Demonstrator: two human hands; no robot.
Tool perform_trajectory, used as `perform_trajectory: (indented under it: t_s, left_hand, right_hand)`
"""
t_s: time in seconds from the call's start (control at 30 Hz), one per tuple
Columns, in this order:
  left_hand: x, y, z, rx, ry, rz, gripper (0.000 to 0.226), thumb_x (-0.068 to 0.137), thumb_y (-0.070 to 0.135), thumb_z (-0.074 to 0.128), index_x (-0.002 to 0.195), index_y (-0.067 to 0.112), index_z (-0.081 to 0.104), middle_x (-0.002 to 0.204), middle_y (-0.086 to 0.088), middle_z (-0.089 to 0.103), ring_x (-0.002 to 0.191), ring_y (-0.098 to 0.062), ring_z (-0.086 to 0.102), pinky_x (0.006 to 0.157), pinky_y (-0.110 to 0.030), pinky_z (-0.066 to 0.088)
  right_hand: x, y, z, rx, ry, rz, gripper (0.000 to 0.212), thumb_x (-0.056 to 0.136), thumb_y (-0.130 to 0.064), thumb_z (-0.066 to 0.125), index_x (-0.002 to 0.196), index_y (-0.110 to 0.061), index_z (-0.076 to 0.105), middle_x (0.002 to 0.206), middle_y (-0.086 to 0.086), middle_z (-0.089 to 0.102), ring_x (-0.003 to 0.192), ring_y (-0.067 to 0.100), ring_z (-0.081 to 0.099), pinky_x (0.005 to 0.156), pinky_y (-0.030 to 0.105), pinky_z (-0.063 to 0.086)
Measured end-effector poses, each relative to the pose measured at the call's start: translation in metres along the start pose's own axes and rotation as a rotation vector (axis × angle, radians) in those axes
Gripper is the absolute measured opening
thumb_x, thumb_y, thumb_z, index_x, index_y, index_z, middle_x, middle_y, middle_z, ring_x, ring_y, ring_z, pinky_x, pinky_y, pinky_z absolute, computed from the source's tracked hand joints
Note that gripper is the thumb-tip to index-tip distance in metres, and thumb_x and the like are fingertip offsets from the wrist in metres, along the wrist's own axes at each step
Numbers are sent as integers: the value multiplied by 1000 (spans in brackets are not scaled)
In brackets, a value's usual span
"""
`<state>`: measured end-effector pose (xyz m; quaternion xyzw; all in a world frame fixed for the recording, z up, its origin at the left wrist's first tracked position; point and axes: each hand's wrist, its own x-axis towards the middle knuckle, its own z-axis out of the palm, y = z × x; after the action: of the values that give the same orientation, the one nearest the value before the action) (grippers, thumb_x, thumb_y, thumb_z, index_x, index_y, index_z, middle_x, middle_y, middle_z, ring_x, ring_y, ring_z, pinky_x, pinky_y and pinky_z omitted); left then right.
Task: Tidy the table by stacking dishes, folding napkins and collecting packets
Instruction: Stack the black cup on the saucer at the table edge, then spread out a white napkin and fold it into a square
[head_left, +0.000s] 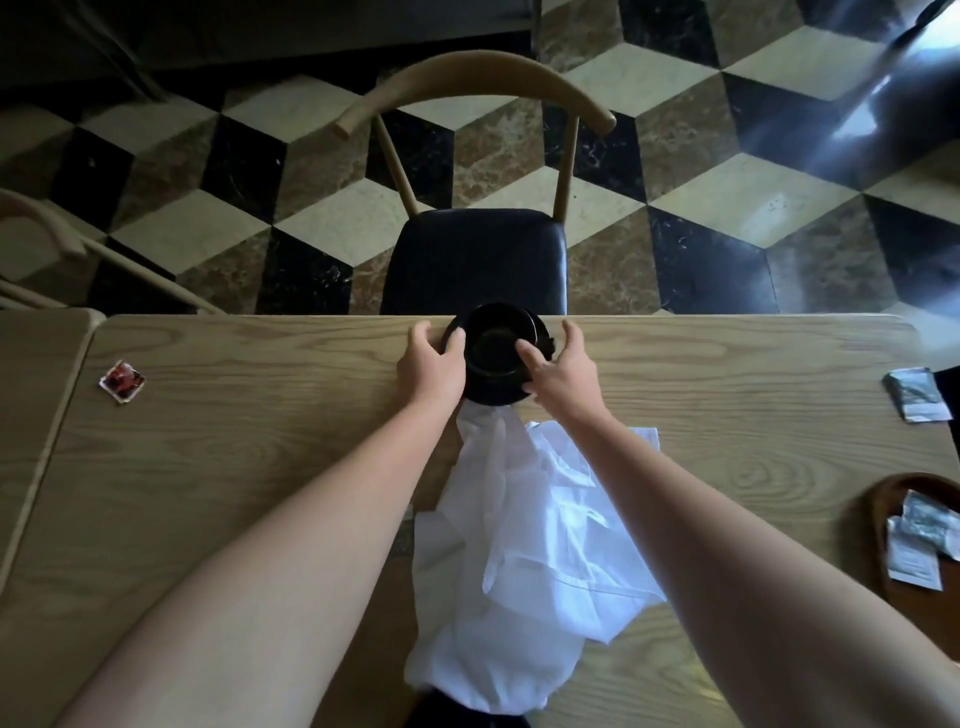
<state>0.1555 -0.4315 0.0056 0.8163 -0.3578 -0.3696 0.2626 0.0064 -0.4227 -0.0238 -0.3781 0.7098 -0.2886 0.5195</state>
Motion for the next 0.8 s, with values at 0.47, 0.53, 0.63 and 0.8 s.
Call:
perform_trajectory:
  t_s: [0.47, 0.53, 0.63, 0.8]
  left_hand:
    - [-159, -84, -51, -153, -160, -4, 11, 87, 23, 67, 92, 18, 59, 71, -4, 63, 66, -22, 62, 68, -32, 50]
    - [-169, -89, -47, -195, -270, -77, 20, 89, 21, 67, 96, 8, 54, 70, -5, 57, 62, -18, 56, 62, -22, 46]
    - [-173, -96, -46, -79, -418, -171, 25, 92, 28, 65, 93, 8, 49, 78, -5, 56, 66, -19, 55, 66, -29, 49]
    - [-175, -91, -53, -49, -544, -185, 24, 82, 20, 66, 65, 19, 49, 55, 5, 56, 47, -11, 58, 43, -17, 39]
  right_hand:
    - [-204, 56, -19, -240, 0, -233, 52, 78, -76, 59, 113, -37, 55, 92, -17, 65, 93, -1, 61, 77, 26, 48]
    - [-215, 62, -19, -375, 2, -311, 53, 78, -74, 59, 114, -34, 55, 99, -20, 62, 101, 1, 57, 88, 31, 42]
    - [-217, 62, -27, -480, -45, -333, 51, 77, -71, 61, 111, -34, 58, 100, -20, 63, 101, -1, 57, 93, 33, 38]
    - [-214, 49, -43, -686, -275, -316, 40, 81, -55, 67, 115, -34, 59, 104, -16, 66, 104, 5, 59, 96, 33, 36]
